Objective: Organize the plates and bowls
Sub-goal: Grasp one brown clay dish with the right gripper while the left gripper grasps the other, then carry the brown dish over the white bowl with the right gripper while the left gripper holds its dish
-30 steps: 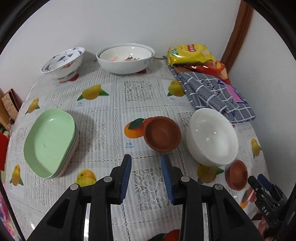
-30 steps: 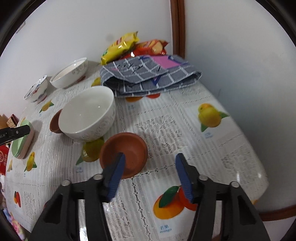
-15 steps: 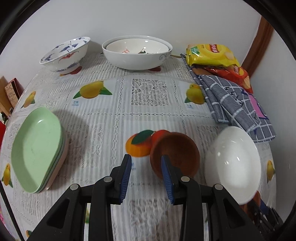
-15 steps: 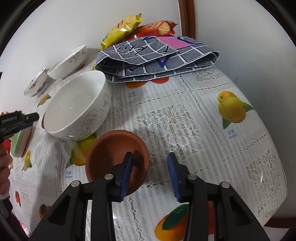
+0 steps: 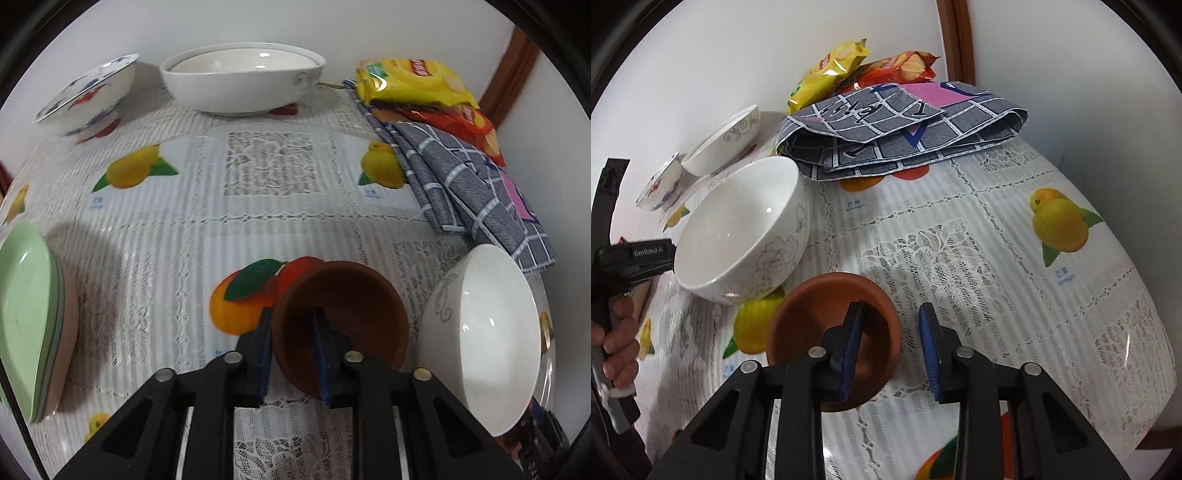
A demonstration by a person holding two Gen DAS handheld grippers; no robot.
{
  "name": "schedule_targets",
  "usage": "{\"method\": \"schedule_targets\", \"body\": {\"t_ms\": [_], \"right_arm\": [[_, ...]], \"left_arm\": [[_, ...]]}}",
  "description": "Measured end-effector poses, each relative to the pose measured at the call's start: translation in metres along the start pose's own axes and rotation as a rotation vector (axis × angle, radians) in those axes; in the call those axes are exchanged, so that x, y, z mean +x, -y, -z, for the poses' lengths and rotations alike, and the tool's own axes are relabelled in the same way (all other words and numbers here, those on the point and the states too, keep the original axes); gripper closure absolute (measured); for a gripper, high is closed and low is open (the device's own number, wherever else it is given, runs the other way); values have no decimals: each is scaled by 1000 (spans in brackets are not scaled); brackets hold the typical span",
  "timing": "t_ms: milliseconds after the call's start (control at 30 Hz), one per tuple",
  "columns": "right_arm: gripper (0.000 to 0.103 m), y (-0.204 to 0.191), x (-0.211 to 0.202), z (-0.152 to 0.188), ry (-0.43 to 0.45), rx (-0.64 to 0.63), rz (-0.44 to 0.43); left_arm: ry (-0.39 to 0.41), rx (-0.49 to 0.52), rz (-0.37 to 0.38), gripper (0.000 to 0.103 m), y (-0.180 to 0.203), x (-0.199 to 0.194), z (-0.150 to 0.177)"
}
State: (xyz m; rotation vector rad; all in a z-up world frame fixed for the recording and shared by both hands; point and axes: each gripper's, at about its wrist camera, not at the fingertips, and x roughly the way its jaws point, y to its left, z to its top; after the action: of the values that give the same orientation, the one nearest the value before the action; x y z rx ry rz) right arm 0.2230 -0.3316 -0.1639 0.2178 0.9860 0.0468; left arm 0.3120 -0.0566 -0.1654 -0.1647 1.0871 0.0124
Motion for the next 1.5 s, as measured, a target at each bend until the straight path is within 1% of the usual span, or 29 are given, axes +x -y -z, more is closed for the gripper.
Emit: {"method": "schedule_targets", "body": {"t_ms": [33,100,133,200,267,400,500,633,733,833,967,1100,1267,1333,1400,1500], "right_arm": [[84,0,0,0,0,9,-3],[86,0,1,0,-3,48,-18],[88,1,0,0,-4,64,-14],[91,0,-1,1,-2,88,-5],[92,-2,-4,3,2,114,12],[94,-16,-14,9,24,137,82],[94,-30,-26,16,42,170,106],[94,-44,-34,23,27,209,132],[94,-56,-50,30,37,223,158],[94,-67,-76,40,81,219,184],[94,-79,-111,54,130,205,176],[94,-83,-130,62,155,193,151],[94,-82,-148,64,170,182,95],[94,-81,-154,62,171,164,91],[94,-82,-161,60,179,141,85],[94,-79,-171,55,203,139,47]], "left_arm": [[-3,9,9,85,0,1,-1],[-5,26,23,87,-1,1,-3],[-4,36,34,90,-3,1,-4],[-14,34,66,92,-8,1,-6],[-26,34,106,94,-14,1,-5],[-27,79,128,95,-23,-8,2],[-28,107,155,95,-33,-18,7],[-38,114,168,95,-49,-33,13],[-31,133,190,95,-56,-46,16],[-11,156,199,95,-60,-64,21],[9,178,188,95,-61,-92,31],[55,192,155,95,-57,-123,44],[110,172,132,95,-51,-157,56],[131,161,121,95,-47,-171,60],[145,151,124,95,-45,-183,62],[157,157,120,95,-38,-199,64]]}}
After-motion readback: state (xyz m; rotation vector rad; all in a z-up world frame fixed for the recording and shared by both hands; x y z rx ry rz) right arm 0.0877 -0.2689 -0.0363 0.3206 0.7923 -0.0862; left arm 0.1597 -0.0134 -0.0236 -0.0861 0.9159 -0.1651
